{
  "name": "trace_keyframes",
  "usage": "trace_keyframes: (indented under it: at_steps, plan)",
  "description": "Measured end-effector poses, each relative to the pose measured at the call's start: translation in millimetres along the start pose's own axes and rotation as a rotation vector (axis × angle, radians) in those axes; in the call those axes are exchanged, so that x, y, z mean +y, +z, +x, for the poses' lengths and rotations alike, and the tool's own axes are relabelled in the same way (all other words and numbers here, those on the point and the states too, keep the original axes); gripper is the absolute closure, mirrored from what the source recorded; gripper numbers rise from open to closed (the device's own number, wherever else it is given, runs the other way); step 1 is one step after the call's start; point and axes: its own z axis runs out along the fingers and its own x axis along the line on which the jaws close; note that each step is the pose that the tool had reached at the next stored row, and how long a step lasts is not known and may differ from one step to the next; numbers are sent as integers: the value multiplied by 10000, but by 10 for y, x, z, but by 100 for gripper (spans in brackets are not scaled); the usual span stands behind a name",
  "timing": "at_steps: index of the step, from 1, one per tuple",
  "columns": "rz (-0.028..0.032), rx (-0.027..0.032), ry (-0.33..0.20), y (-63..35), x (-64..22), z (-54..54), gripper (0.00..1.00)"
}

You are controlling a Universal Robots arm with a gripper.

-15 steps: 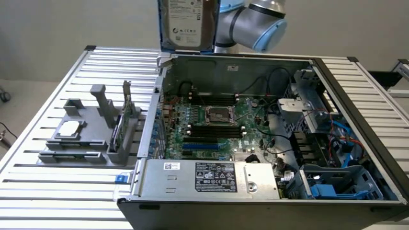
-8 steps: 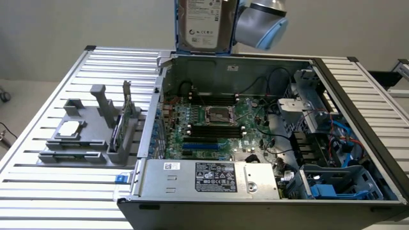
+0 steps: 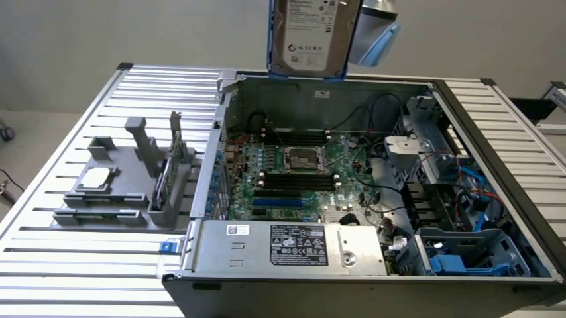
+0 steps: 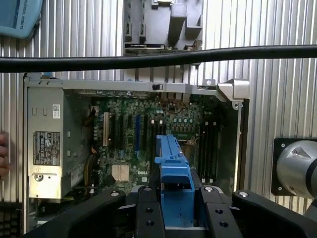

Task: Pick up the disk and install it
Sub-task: 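Pick up the disk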

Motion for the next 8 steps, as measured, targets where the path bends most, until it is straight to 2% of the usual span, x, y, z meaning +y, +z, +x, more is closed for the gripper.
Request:
trace_keyframes:
  at_steps: [8]
  plan:
    - [1,-35,-2,-34,-287,182,67]
